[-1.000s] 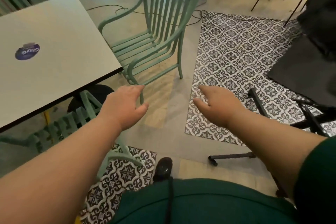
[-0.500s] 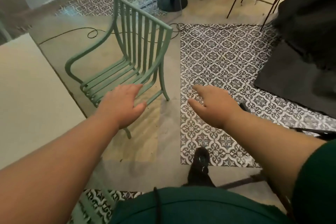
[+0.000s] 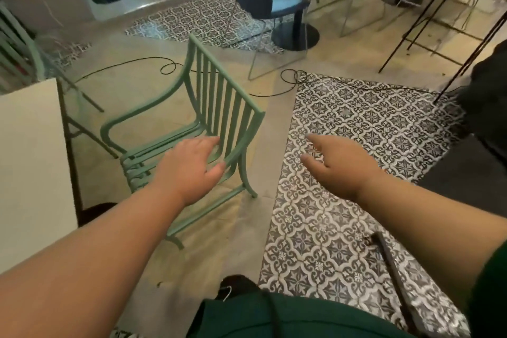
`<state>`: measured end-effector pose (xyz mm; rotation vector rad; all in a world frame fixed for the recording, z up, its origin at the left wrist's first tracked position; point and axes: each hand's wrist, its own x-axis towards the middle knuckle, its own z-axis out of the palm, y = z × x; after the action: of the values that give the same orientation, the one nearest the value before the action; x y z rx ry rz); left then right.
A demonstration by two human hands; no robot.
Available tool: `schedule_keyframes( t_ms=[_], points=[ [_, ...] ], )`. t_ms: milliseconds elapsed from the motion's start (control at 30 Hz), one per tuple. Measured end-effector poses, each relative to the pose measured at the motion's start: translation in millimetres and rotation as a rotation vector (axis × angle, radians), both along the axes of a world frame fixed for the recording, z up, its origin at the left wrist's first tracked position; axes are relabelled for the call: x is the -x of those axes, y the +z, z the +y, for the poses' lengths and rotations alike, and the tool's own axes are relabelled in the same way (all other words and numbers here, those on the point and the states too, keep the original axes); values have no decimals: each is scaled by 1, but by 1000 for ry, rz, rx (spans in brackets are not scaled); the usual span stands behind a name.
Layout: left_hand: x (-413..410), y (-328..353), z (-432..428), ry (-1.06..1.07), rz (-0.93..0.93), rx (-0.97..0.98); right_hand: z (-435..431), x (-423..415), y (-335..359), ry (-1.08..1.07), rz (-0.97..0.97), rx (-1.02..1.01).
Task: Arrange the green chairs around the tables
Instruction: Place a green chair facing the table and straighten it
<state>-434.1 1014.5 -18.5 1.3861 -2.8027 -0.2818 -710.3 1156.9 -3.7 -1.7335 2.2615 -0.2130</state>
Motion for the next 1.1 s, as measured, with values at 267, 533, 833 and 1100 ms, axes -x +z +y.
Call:
schedule_keyframes(
  t_ms=[267,533,833,1100],
  points=[
    [68,-12,-107,117,-14,-1,-130,79,-11,120,18,3],
    [138,-15,-204,240,-69,-42,-245,166,-6,242,20,9],
    [220,-20,-233,626,-16,-54,-388,260,-8,600,25,-6],
    [241,-22,-200,1052,42,-108,-490,237,-13,966,41,-102]
  ],
)
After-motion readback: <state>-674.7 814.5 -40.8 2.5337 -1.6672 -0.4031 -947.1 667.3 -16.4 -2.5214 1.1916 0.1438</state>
